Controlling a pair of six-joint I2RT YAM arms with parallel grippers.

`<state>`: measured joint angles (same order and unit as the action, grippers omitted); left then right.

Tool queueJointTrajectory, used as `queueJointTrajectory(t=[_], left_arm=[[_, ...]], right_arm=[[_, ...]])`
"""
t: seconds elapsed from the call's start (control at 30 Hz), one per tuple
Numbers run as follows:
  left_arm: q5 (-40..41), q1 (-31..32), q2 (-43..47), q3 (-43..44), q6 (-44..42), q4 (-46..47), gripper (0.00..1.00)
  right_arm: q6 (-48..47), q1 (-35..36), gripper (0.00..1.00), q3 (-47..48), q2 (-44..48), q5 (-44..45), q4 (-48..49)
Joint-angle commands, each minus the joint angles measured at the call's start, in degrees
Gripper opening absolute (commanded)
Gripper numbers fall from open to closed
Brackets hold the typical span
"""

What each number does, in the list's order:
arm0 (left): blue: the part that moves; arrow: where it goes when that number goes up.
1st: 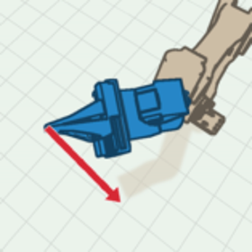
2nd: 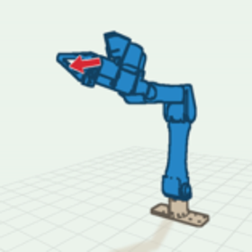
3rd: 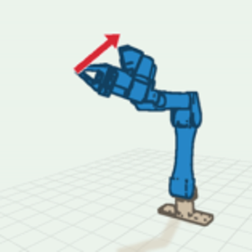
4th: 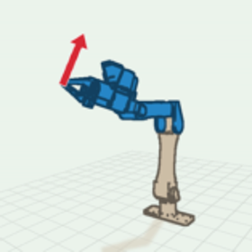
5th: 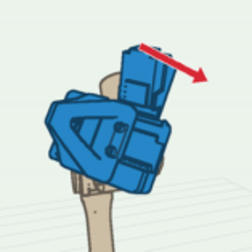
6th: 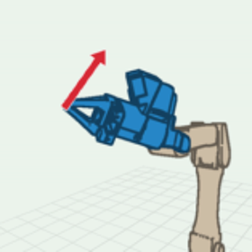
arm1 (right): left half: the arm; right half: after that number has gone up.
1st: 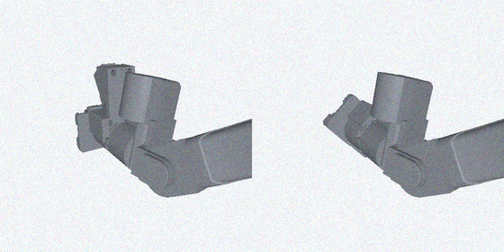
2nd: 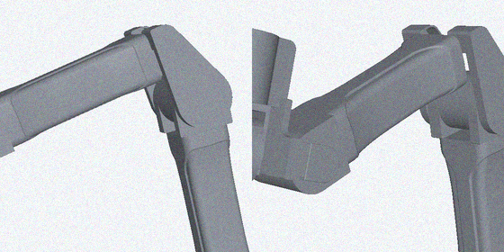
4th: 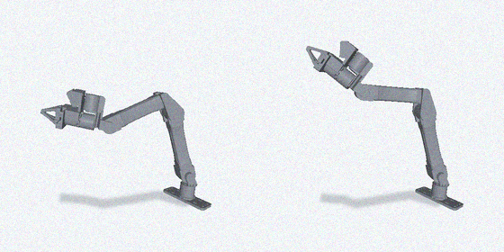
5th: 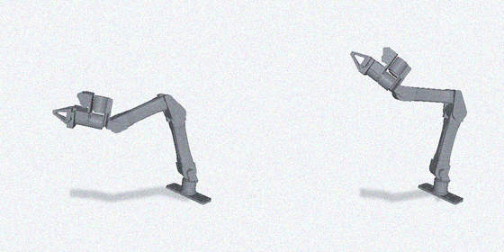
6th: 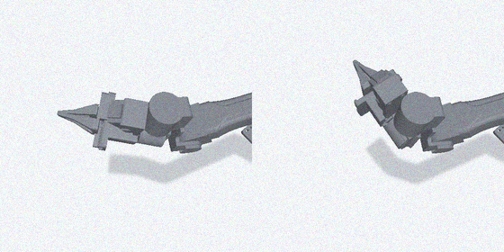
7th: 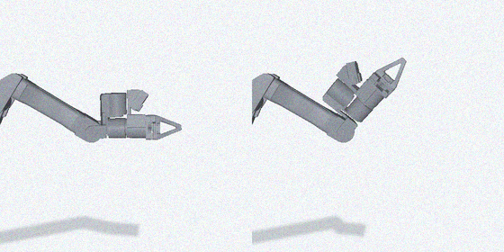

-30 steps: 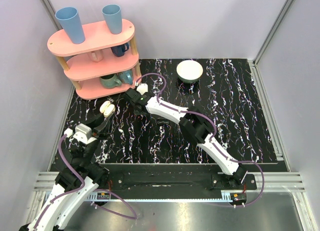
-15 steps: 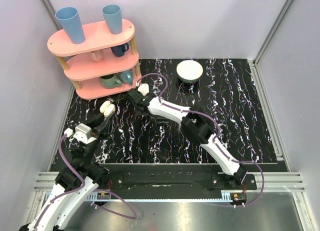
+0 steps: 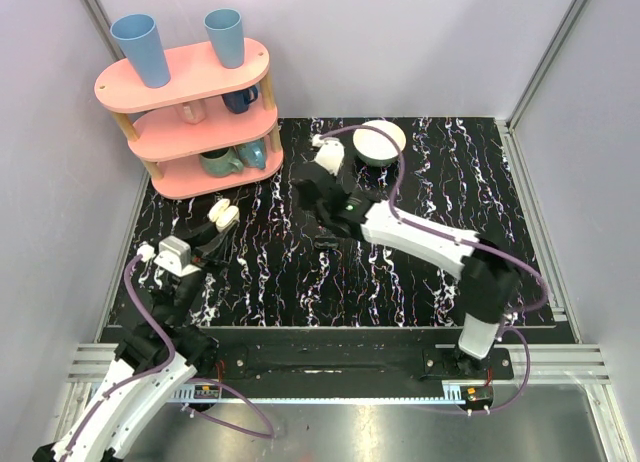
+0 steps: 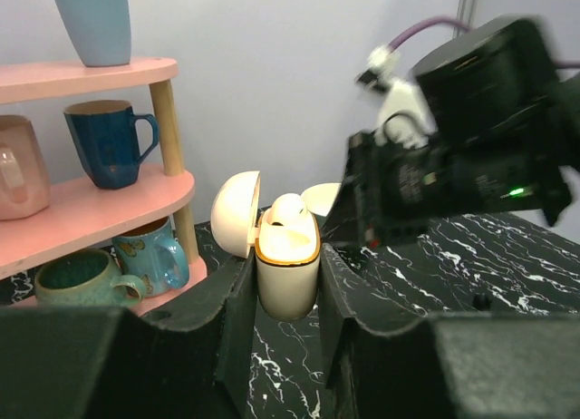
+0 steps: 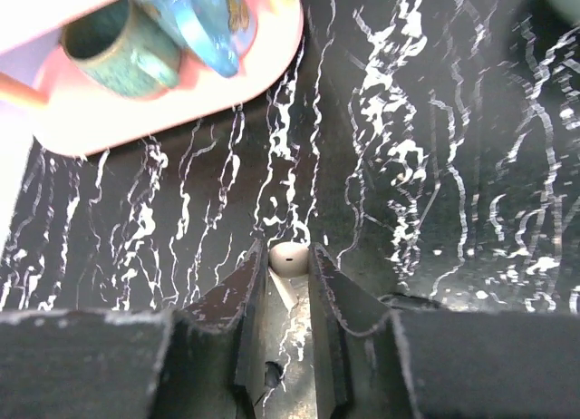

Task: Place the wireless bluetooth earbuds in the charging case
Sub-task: Insert the left earbud into the left side groove of the charging case.

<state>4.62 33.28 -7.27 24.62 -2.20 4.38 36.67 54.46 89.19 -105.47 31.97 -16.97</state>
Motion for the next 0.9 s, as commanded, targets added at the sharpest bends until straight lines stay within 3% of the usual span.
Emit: queueJointTrajectory(t=[0.0,0.3,0.47,0.87], left_arm=[[-2.4,-0.3,-3.4,1.7,2.1,4.5,0.00],[-8.9,-0.2,-6.8,-2.6,8.9,16.3,0.00],[-11.0,-0.2,-7.8,-4.3,10.5,20.3,0.00],[-13.9,-0.2,-12.0,-6.7,13.3,29.1,0.00]], right_arm=[[-4.7,2.2,0.10,-9.2,11.8,7.2,16.1],[-13.2,8.6,0.08,-21.5,27.9,13.7,33.7],[-15.8,10.9,0.08,-26.9,34.0,12.6,41.7],[-23.1,17.3,0.06,-30.1,34.4,4.9,56.3]])
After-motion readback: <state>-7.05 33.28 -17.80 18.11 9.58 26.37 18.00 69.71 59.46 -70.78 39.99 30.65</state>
